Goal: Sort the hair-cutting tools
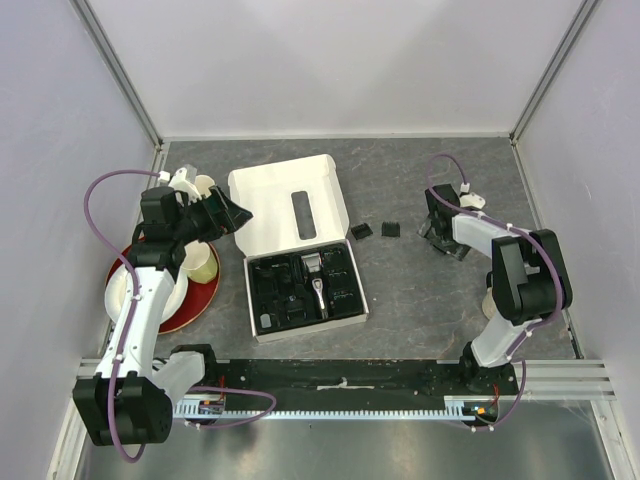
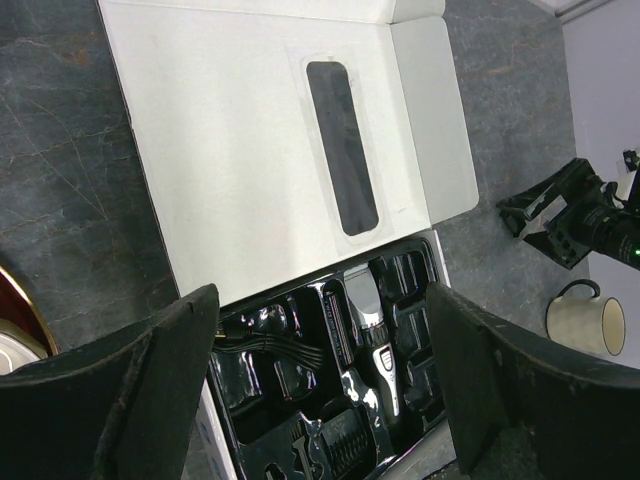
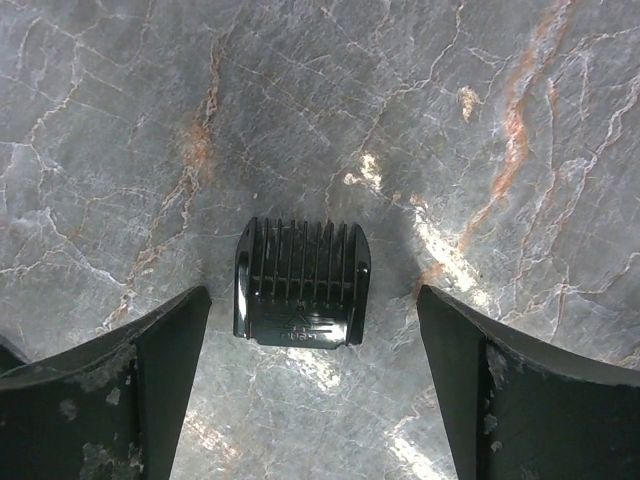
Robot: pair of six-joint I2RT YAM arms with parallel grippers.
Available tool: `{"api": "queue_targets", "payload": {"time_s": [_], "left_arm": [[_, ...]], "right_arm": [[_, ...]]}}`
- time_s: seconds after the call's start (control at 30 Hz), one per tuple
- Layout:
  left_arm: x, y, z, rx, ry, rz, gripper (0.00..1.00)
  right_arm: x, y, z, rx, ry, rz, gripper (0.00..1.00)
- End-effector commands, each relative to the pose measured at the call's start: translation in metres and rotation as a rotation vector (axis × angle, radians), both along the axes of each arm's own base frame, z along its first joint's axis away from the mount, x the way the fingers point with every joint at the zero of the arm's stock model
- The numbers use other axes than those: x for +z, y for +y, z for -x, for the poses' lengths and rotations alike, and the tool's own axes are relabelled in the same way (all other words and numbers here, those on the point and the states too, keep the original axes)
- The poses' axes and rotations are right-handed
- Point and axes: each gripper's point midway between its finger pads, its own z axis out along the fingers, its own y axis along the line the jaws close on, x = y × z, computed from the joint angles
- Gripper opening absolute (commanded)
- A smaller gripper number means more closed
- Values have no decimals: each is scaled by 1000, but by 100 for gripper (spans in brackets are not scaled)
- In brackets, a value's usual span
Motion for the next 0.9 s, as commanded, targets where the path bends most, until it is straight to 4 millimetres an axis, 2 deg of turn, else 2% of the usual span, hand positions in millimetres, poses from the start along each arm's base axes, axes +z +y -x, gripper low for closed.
{"api": "queue_targets", "payload": {"time_s": [0.0, 0.3, 0.47, 0.53, 0.6, 0.7, 0.83, 0.87], "left_arm": [[8, 1, -3, 3, -42, -6, 90], [9, -2, -2, -15, -47, 3, 90], [11, -6, -1, -37, -55, 17, 90], [11, -8, -1, -50, -59, 25, 90], [14, -13, 1, -80, -69, 41, 90], [23, -26, 7, -165, -110, 79, 90], [38, -50, 19, -301, -203, 123, 91], [42, -57, 25, -344, -220, 137, 91]], "right_arm": [[2, -1, -13, -30, -41, -14, 92], [-14, -6, -18, -5, -8, -41, 76], [-22, -7, -15, 0, 1, -57, 74], [-26, -4, -13, 17, 4, -80, 60], [-24, 0, -14, 31, -11, -99, 48], [-13, 6, -14, 48, -42, -133, 39], [9, 19, -10, 70, -99, -210, 35], [23, 23, -11, 68, -137, -240, 34]]}}
